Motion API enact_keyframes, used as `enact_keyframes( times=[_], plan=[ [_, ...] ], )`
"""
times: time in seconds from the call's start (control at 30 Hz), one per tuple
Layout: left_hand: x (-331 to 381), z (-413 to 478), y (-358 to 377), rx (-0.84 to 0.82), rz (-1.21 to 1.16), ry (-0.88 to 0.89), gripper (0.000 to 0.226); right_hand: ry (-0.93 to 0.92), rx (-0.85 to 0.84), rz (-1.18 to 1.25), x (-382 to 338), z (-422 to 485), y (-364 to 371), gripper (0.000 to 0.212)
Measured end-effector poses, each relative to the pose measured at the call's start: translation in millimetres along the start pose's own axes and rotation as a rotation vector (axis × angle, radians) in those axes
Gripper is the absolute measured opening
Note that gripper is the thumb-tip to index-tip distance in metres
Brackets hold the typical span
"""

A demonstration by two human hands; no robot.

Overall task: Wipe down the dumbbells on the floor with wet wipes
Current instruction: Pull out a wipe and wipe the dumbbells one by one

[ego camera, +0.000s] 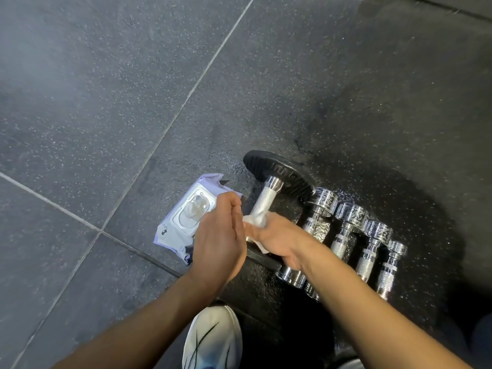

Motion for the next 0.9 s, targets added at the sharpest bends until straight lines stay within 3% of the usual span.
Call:
enact_keyframes(
  times=[0.1,0.17,0.3,0.43,0.57,0.73,0.9],
  plan=[
    [-1.7,1.0,0.1,0.002,-0.005,-0.011,0.017,-0.005,0.052,-0.111,11.2,-0.2,-10.9,0.034],
    [-2.6,1.2,-0.3,0.004,-0.007,-0.013,0.017,0.026,0.094,0.001,17.6,0.7,-14.7,0.032],
    [-1.4,1.3,-0.2,0.008,0.000,0.002,0.015,0.043,0.137,0.847,15.2,6.6,-26.9,0.025],
    [0.0,0.7,0.2,-0.007,0.004,-0.018,0.017,-0.086,-0.008,1.246,7.8,18.7,-30.2,0.053],
    [1.3,0.7,0.3,-0.011,0.014,-0.016,0.013,-0.120,-0.082,1.106,-0.9,24.7,-9.8,0.077],
    [0.3,0.6,-0.5,0.005,0.008,0.002,0.006,-0.042,-0.109,0.900,14.1,21.3,3.5,0.042],
    [1.1,-0.3,1.6,-0.011,0.027,0.001,0.011,0.037,-0.151,0.661,26.9,21.3,-1.1,0.039]
  ],
)
Point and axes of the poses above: each hand's wrist, its own z-axis towards the middle knuckle, its own y-axis out of the palm, x = y × z, the point moved 2 cm from there along z, towards the middle knuckle, and after that the axes turned 4 degrees about x, right-handed, at the moved point
